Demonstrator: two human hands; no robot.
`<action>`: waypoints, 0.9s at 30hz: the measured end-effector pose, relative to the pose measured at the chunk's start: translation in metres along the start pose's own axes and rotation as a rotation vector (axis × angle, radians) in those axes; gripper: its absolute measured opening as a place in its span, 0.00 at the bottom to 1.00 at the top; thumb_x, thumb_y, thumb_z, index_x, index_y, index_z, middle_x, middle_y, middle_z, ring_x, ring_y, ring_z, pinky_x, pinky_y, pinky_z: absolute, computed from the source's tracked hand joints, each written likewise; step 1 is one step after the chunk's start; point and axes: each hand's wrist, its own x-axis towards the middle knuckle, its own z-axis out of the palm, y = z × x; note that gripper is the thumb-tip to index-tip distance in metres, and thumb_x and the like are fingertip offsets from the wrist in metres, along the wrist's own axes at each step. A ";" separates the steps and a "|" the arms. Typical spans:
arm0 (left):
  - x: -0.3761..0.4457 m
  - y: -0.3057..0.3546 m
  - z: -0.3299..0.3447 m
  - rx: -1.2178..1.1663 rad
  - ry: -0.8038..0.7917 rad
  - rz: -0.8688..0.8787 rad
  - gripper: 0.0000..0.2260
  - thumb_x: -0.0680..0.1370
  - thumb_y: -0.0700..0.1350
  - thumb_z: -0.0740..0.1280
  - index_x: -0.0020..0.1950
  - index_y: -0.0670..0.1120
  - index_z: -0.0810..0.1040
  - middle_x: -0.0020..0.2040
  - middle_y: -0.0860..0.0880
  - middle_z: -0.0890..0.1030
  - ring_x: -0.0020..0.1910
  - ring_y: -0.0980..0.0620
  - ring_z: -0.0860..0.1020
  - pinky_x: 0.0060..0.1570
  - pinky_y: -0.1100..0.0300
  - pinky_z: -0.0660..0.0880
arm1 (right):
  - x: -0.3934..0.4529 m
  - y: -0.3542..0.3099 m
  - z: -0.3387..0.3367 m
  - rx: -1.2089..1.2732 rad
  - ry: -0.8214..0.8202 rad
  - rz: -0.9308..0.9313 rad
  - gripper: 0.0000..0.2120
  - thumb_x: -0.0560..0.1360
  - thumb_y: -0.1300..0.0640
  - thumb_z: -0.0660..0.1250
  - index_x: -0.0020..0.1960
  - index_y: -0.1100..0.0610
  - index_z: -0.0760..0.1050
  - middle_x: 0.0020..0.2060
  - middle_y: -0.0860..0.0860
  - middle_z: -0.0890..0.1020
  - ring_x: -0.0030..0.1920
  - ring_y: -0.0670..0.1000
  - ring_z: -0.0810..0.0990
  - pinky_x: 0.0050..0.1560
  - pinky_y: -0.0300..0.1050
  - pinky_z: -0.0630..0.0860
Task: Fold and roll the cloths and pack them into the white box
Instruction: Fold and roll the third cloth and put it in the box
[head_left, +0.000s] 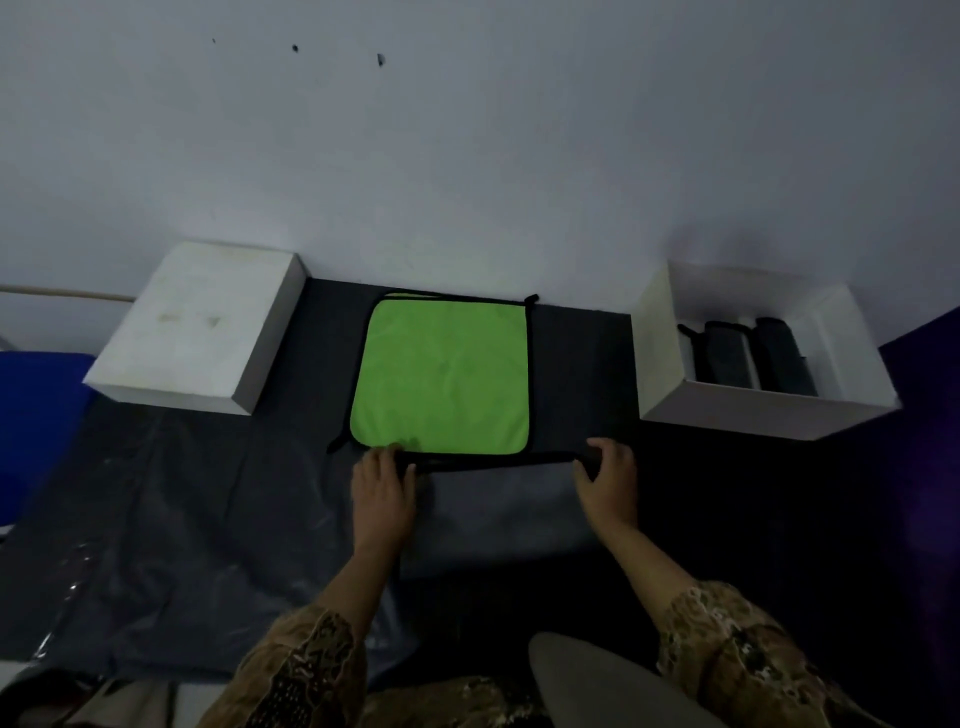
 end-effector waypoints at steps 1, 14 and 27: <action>-0.007 0.005 0.003 0.020 -0.015 0.116 0.20 0.77 0.53 0.58 0.59 0.39 0.76 0.54 0.38 0.79 0.52 0.39 0.75 0.55 0.50 0.70 | -0.010 0.000 0.005 -0.034 0.002 -0.101 0.20 0.72 0.59 0.70 0.63 0.60 0.74 0.63 0.62 0.73 0.63 0.61 0.74 0.64 0.52 0.71; -0.044 -0.001 0.015 0.269 -0.298 0.378 0.31 0.77 0.66 0.42 0.77 0.52 0.53 0.70 0.38 0.71 0.68 0.39 0.72 0.71 0.51 0.62 | -0.054 0.046 0.019 -0.603 -0.318 -0.235 0.33 0.78 0.36 0.50 0.77 0.43 0.41 0.78 0.50 0.40 0.79 0.52 0.42 0.76 0.58 0.45; -0.052 0.090 0.022 -0.351 -0.624 -0.098 0.13 0.82 0.42 0.57 0.50 0.34 0.77 0.53 0.33 0.81 0.53 0.41 0.79 0.53 0.52 0.69 | -0.046 0.033 -0.019 0.174 -0.321 0.330 0.29 0.70 0.62 0.72 0.67 0.63 0.67 0.62 0.62 0.76 0.58 0.58 0.77 0.53 0.44 0.75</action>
